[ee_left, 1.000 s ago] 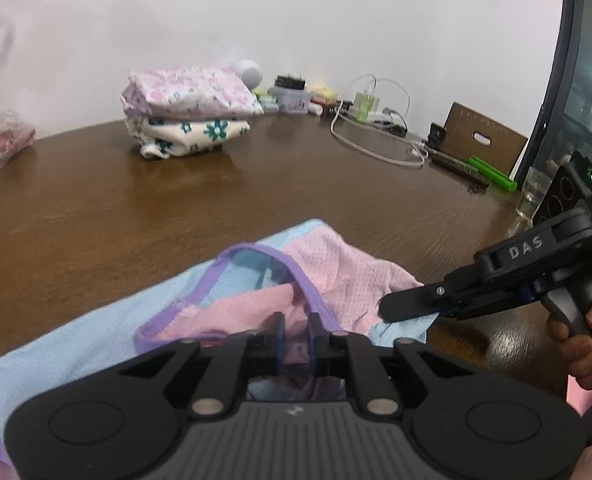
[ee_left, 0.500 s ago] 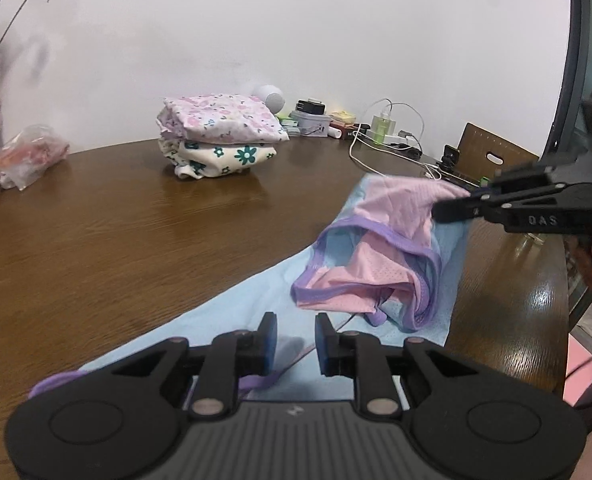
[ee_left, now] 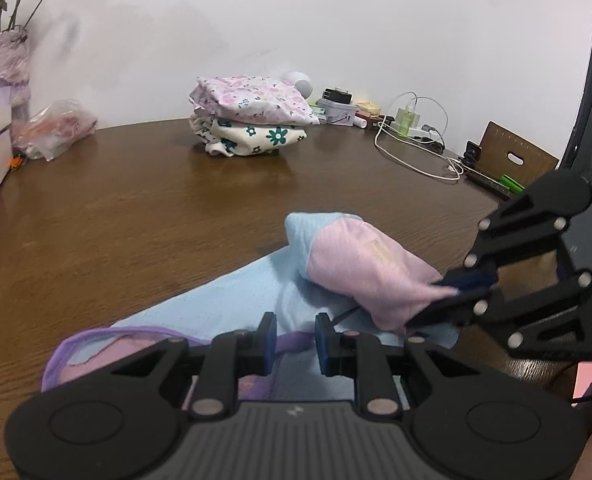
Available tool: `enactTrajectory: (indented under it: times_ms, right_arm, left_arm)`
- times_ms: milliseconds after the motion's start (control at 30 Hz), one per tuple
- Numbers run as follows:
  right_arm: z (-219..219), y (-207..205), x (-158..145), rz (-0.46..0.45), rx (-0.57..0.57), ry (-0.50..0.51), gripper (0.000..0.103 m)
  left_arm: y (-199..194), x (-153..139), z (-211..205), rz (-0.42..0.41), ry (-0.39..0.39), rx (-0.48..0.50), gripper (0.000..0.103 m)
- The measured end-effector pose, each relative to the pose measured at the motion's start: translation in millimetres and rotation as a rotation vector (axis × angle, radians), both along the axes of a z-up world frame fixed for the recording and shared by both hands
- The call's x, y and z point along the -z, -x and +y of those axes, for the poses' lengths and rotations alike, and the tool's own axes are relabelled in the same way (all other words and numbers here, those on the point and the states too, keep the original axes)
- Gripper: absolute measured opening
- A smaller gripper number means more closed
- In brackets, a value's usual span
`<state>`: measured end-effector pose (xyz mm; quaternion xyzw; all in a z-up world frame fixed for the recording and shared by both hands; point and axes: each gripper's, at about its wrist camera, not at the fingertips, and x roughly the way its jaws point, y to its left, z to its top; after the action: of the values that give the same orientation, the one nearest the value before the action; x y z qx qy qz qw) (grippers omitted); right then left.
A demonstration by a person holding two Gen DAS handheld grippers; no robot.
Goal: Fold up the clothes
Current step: 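Grasp the folded garment end with the right gripper and roll it over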
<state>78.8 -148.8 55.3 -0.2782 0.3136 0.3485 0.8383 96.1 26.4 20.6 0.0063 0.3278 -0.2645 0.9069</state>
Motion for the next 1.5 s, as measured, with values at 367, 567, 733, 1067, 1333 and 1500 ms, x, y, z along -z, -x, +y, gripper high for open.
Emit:
enactTrajectory:
  times_ms: [367, 567, 733, 1067, 1333, 1500]
  right_arm:
    - [-4, 7, 16, 0.070, -0.024, -0.053, 0.019]
    - [-45, 0, -7, 0.174, 0.047, -0.336, 0.050]
    - [-96, -6, -11, 0.204, 0.223, -0.531, 0.051]
    - [-150, -13, 28, 0.364, 0.487, -0.695, 0.056]
    - [-154, -18, 55, 0.512, 0.531, -0.837, 0.061]
    - [-149, -18, 61, 0.560, 0.531, -0.907, 0.061]
  left_arm:
    - [-2, -3, 2, -0.010, 0.025, -0.038, 0.031]
    - [-1, -18, 2, -0.069, 0.070, -0.059, 0.033]
    - [-6, -22, -15, -0.077, 0.064, -0.009, 0.033]
    - [-7, -14, -49, -0.085, -0.035, 0.122, 0.015]
    - [-7, 10, -39, -0.020, -0.069, 0.113, 0.016]
    - [-8, 13, -35, -0.010, -0.049, 0.105, 0.017]
